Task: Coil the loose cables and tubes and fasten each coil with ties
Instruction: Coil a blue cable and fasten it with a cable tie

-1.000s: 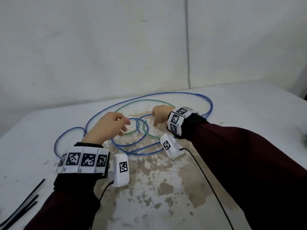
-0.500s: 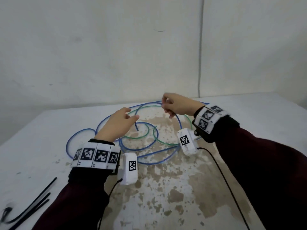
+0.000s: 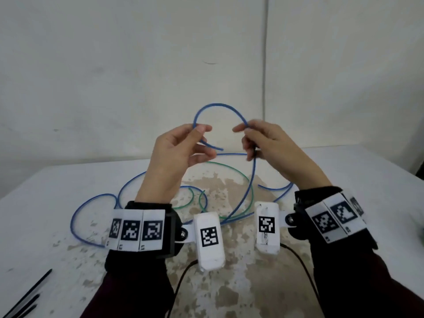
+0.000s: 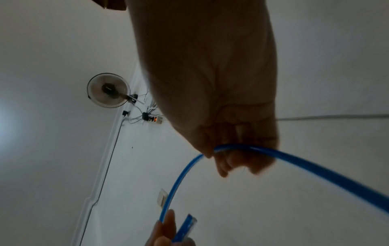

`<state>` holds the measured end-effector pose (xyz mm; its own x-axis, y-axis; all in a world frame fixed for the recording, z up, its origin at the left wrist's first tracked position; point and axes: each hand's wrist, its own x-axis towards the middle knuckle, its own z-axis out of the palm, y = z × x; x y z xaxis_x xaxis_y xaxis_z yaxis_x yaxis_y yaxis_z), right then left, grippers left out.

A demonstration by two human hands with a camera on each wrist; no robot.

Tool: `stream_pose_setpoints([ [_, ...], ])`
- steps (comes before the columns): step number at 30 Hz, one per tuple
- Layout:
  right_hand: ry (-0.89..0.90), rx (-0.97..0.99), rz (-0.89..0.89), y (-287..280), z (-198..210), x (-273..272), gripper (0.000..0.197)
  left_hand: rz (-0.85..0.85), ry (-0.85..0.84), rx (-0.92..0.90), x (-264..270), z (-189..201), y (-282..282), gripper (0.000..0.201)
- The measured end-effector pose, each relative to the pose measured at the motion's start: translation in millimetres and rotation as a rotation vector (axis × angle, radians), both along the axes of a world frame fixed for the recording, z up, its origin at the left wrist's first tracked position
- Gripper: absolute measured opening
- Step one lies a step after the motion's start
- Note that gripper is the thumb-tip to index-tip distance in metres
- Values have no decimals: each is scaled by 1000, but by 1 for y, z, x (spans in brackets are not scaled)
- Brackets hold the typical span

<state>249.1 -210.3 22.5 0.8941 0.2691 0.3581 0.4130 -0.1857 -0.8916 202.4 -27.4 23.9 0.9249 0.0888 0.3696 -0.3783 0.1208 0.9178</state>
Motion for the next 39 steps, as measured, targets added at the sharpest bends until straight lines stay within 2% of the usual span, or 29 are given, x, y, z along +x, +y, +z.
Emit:
stream_pose_setpoints([
  [2, 72, -73, 47, 0, -7, 0, 29, 28, -6, -116, 7, -5, -1, 15],
  [4, 133, -65, 111, 2, -10, 0, 32, 24, 5, -199, 12, -9, -2, 14],
  [10, 202, 188, 296, 21, -7, -2, 27, 18, 39, -323, 20, -18, -5, 10],
  [12, 201, 278, 258, 27, -8, -1, 26, 39, 32, -275, 19, -20, -7, 7],
  [15, 203, 400, 185, 34, -10, 0, 24, 114, -1, -96, 18, -21, -10, 6],
  [19, 239, 496, 210, 37, -9, -1, 26, 126, -39, 63, 18, -21, -15, 4],
  [22, 240, 444, 242, 35, -5, -4, 29, 76, -43, 129, 20, -21, -15, 17],
  [27, 256, 375, 400, 32, -2, -8, 32, -163, -31, 56, 17, -17, -12, 30],
  [31, 207, 127, 371, 31, -7, -7, 33, -139, -57, 183, 18, -18, -5, 34],
  [35, 212, 44, 321, 29, -4, -11, 34, -168, -34, 286, 16, -18, 2, 34],
  [39, 175, 6, 207, 23, 0, -12, 33, -109, -17, 350, 16, -18, 7, 32],
])
